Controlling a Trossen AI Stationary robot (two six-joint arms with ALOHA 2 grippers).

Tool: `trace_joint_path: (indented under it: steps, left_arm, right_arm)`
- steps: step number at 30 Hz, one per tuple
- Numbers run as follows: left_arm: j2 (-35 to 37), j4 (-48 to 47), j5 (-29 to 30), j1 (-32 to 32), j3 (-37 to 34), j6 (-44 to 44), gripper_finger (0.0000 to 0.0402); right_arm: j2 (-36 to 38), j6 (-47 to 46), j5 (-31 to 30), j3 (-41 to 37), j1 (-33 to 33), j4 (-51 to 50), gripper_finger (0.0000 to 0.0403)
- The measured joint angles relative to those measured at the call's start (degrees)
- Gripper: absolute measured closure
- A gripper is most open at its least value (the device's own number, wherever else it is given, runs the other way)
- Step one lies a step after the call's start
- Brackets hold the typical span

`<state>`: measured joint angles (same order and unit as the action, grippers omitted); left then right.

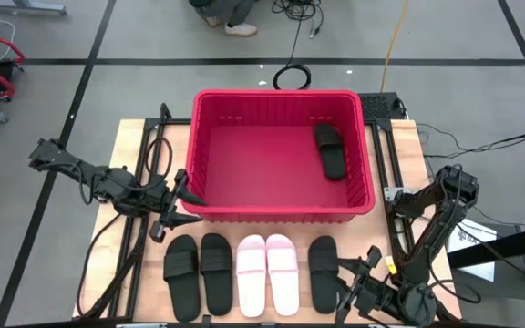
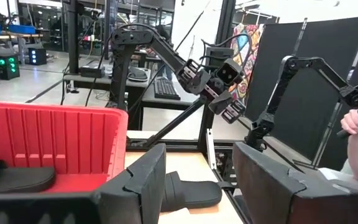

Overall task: Pick and place slides into bin
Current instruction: Put the right black slide into the bin

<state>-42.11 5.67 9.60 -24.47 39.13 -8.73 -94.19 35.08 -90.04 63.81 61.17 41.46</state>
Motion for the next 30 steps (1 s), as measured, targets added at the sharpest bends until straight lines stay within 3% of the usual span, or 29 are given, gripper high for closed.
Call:
trace_joint_path:
  steps: [11, 18, 24, 28, 30]
  left_arm:
    - [0.0, 0.41, 0.05, -1.72, 0.0, 1.82, 0.0215]
    - [0.0, 0.77, 3.21, -1.71, 0.0, 2.58, 0.0215]
    - [0.0, 0.76, 3.54, -1.72, 0.0, 2.58, 0.0215]
    - [0.0, 0.61, 3.54, -1.72, 0.02, 2.56, 0.0215]
    - [0.0, 0.57, 3.54, -1.72, 0.0, 2.54, 0.0215]
  right_arm:
    - [1.12, 0.2, 2.45, -0.07, 0.06, 5.69, 0.0252]
    - [6.61, 6.66, 14.09, -0.06, 0.1, 4.75, 0.0252]
    - [12.69, 1.25, 27.1, -0.07, -0.3, -10.08, 0.0252]
    - [18.26, -12.81, 40.37, -0.04, -2.64, -24.38, 0.0252]
    - [20.5, -21.52, 44.23, -0.04, -4.6, -32.81, 0.0252]
